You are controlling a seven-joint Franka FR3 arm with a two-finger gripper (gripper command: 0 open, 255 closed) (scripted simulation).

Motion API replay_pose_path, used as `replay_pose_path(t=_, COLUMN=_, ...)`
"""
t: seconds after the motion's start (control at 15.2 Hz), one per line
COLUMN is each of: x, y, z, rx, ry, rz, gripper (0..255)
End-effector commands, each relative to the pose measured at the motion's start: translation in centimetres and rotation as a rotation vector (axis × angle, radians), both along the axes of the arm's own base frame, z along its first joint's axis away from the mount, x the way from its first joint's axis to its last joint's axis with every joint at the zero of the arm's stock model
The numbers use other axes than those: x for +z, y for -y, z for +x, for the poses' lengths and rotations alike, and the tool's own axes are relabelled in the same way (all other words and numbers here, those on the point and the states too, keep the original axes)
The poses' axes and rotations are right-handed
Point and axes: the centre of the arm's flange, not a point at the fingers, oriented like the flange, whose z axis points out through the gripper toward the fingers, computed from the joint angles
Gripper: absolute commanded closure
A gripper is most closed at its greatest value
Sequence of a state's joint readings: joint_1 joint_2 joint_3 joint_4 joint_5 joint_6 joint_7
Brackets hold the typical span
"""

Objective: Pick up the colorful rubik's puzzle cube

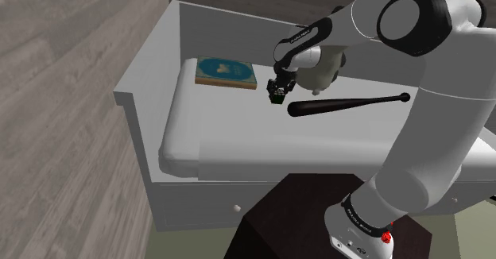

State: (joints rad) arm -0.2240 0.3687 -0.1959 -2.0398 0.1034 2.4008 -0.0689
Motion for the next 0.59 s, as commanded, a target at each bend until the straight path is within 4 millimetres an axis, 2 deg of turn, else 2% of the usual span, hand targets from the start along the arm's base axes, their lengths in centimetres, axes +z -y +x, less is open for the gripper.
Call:
replay_pose_path(t=0.0, x=0.4, y=-0.1, z=0.0, rx=0.001, ry=-0.002, rz=0.001, gripper=255)
replay_pose_path(t=0.53, x=4.7, y=-0.1, z=0.0, rx=0.001, ry=-0.002, rz=0.001, gripper=255)
